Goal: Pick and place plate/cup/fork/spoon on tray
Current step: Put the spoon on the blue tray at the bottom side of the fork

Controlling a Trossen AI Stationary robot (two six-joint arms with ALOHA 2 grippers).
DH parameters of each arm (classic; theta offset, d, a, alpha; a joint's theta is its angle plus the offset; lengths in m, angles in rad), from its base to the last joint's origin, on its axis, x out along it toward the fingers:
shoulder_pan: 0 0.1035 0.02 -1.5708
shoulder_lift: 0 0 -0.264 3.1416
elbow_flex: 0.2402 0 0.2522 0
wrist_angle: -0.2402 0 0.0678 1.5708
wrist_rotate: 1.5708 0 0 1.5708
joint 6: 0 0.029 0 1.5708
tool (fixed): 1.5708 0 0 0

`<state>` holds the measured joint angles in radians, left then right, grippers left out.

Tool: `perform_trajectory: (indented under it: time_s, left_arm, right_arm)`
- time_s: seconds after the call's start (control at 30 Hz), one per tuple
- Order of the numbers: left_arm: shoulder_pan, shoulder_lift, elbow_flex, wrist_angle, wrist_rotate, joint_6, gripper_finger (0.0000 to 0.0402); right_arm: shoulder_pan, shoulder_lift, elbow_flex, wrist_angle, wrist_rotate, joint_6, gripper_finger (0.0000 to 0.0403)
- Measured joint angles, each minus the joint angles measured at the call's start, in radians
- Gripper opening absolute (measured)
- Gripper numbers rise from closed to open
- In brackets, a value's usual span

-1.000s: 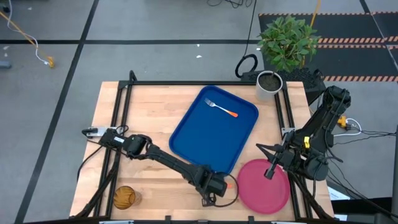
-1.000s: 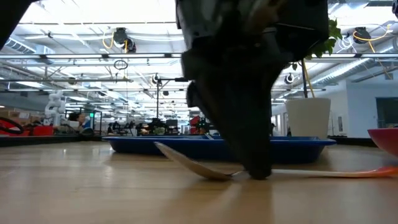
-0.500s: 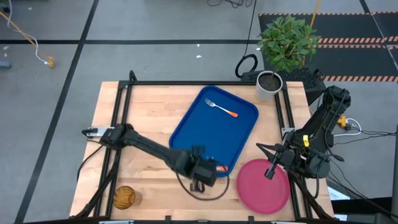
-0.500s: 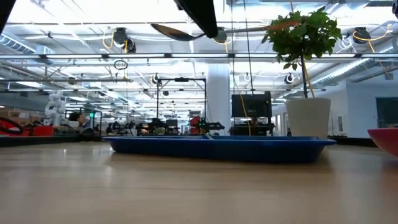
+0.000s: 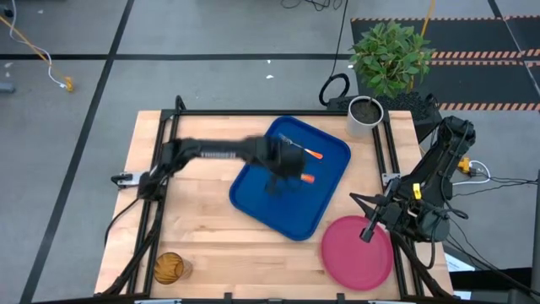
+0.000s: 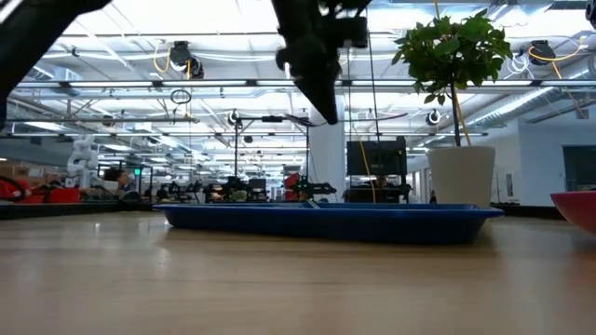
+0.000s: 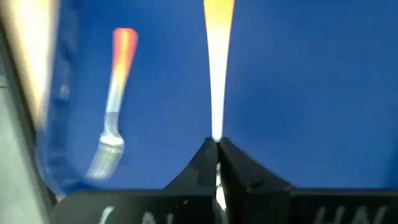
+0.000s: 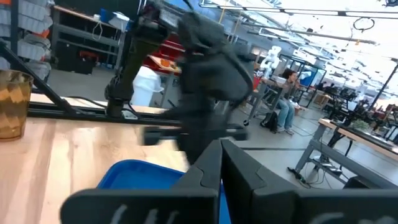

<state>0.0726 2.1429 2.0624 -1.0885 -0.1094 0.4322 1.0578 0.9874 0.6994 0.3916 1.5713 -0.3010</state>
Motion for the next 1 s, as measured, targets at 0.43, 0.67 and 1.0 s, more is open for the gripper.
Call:
perform_trajectory:
  time_s: [0.43,0.67,1.0]
  left_arm:
    - [0.239,0.071,0.001,0.105,0.147,0.3,0.0]
    - [0.261,0.146,0.0,0.152,0.147,0.429,0.0]
    - [0.328,0.195,0.001,0.204,0.232,0.516,0.0]
  right_arm:
    - [0.004,-0.015,0.0,0.0,-0.001,-0.082,0.0]
    - [-0.006,-0.072,0.0,0.001,0.0,-0.129,0.0]
    - [-0.119,-0.119,0.0,0.0,-0.001,-0.188,0.0]
